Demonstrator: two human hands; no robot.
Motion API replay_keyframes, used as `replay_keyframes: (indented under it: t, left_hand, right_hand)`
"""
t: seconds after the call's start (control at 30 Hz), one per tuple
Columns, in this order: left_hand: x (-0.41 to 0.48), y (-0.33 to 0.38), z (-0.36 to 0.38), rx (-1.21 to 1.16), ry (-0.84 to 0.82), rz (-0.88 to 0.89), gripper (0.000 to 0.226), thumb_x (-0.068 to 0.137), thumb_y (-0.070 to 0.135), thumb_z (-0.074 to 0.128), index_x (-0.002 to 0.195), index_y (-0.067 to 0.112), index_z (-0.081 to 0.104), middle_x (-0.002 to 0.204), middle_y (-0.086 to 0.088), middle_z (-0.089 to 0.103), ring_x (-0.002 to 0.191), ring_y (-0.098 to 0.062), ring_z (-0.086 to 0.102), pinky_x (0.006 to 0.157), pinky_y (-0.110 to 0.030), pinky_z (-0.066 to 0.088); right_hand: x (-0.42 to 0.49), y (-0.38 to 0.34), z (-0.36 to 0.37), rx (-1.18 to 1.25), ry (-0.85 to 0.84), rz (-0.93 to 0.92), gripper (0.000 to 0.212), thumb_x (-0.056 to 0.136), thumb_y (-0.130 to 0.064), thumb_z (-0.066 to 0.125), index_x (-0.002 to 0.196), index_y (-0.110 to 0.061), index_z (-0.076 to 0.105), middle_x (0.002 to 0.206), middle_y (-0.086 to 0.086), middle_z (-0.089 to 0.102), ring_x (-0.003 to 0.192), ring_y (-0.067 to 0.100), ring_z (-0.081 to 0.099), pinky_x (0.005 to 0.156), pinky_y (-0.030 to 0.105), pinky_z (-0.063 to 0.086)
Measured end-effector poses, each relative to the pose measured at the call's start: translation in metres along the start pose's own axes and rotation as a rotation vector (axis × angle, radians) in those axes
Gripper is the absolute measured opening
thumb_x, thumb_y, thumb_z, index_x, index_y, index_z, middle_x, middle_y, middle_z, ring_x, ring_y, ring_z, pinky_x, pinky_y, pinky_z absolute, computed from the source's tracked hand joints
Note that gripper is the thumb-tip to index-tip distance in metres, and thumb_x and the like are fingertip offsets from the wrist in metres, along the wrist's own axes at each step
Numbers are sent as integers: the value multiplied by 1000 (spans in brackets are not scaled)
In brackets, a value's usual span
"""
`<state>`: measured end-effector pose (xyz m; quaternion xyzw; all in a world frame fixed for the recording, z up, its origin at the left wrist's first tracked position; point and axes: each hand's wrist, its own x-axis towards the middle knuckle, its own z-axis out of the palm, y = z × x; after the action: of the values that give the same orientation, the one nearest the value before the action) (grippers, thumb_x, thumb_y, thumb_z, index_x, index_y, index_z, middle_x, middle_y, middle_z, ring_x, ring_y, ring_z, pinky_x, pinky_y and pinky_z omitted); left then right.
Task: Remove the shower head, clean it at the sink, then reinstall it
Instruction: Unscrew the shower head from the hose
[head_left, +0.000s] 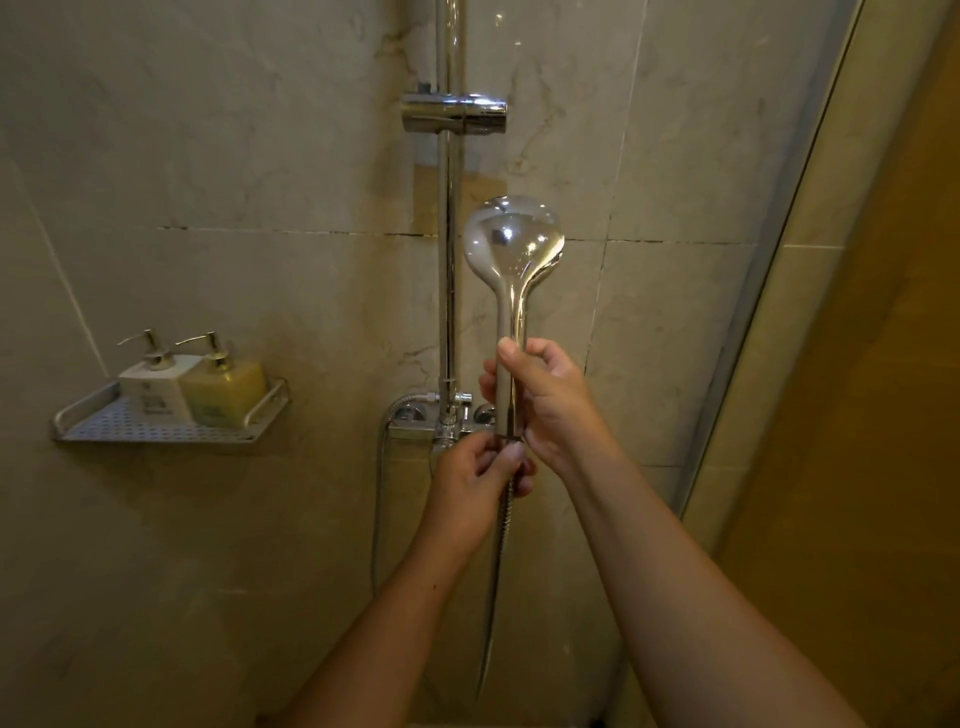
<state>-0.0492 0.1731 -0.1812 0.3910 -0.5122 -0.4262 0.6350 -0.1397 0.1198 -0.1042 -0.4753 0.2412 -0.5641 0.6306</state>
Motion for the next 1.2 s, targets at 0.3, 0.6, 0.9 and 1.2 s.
replay_keyframes:
  t: [0.3, 0.6, 0.9, 1.2]
  left_hand:
    - [8, -6, -8, 6, -11, 0, 16, 96, 11, 59, 95, 20, 71, 73, 0, 71, 66, -15, 68, 67, -32, 58]
    - [6, -8, -5, 26, -13, 13, 18, 97, 6, 56, 88, 16, 67, 69, 0, 73, 59, -12, 67, 60, -30, 57]
    - [19, 2, -14, 71, -52, -5, 12, 98, 11, 58, 93, 16, 67, 74, -1, 74, 69, -16, 72, 67, -30, 58]
    - [37, 11, -17, 89, -68, -17, 14, 97, 14, 58, 106, 10, 68, 87, -8, 77, 79, -21, 74, 76, -31, 61]
  right_hand:
    - [3, -5, 0, -93, -125, 73, 32, 105, -32, 46, 111, -4, 61, 94, 10, 72, 81, 17, 68, 71, 33, 56]
    - [4, 10, 4, -168, 51, -20, 50, 75, -49, 78, 103, -16, 54, 79, 1, 65, 62, 14, 61, 56, 32, 53]
    - [7, -3, 3, -93, 18, -29, 25, 97, -30, 63, 103, -7, 65, 86, 4, 71, 81, 14, 67, 67, 26, 55]
    - [18, -21, 7, -108, 1, 30, 34, 105, -33, 46, 125, -9, 58, 104, 9, 75, 91, 18, 69, 79, 35, 56]
